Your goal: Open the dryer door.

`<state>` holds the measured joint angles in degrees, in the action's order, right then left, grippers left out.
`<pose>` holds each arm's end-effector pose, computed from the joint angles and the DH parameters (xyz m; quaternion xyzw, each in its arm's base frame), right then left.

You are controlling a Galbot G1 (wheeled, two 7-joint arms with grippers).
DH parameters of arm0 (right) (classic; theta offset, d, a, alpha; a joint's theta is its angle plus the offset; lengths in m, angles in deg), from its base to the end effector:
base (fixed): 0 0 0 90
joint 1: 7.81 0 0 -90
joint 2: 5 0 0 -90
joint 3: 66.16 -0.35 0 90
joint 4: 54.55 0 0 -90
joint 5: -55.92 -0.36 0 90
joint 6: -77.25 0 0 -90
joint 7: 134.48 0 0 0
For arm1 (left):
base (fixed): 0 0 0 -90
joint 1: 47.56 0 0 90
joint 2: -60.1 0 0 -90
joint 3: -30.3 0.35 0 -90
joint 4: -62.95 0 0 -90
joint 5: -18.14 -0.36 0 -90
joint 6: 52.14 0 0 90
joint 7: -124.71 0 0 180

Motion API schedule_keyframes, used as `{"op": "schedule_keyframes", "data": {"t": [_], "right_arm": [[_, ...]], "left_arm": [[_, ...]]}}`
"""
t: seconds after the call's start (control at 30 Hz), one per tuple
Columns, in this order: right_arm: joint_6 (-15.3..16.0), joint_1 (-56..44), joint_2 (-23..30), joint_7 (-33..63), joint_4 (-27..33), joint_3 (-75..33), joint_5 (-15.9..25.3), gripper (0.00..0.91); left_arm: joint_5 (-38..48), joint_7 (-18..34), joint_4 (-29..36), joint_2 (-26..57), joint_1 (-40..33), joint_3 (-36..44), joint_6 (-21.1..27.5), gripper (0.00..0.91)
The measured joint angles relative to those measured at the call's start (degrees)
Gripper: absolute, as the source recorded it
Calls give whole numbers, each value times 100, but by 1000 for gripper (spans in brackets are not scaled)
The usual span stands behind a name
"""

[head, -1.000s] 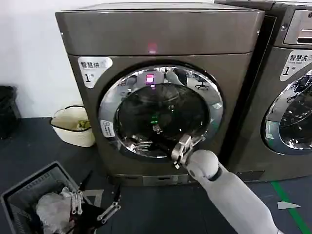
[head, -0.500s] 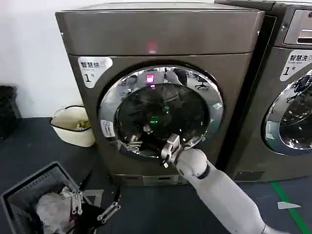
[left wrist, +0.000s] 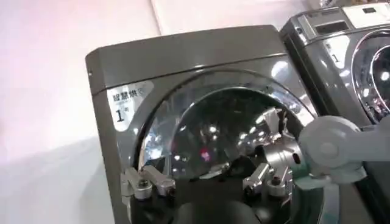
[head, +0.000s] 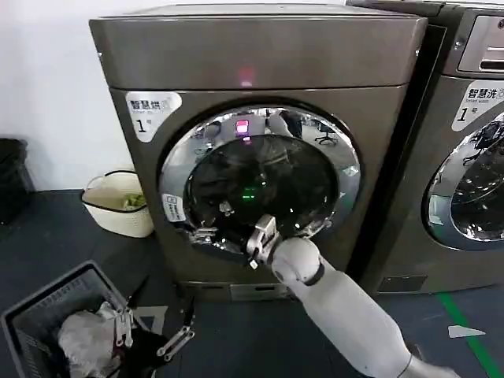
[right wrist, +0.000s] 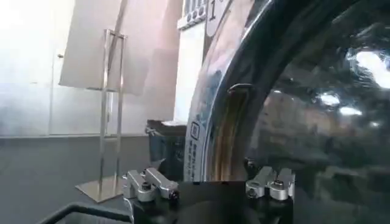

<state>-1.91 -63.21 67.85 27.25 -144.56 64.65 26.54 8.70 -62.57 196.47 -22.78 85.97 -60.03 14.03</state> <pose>0.4536 0.1216 -0.1776 -0.4791 0.8753 -0.0403 0.0514 0.1196 0.0141 -0.2531 0.1277 0.9626 0.1308 0.2000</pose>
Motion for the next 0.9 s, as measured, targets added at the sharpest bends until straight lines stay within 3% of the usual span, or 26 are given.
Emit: {"op": "schedule_keyframes", "data": {"t": [0.9], "right_arm": [[-112,273,275,-462,532,218,98,907]], "left_arm": [[16,3,-12,4,5,-38,-30,907]]}}
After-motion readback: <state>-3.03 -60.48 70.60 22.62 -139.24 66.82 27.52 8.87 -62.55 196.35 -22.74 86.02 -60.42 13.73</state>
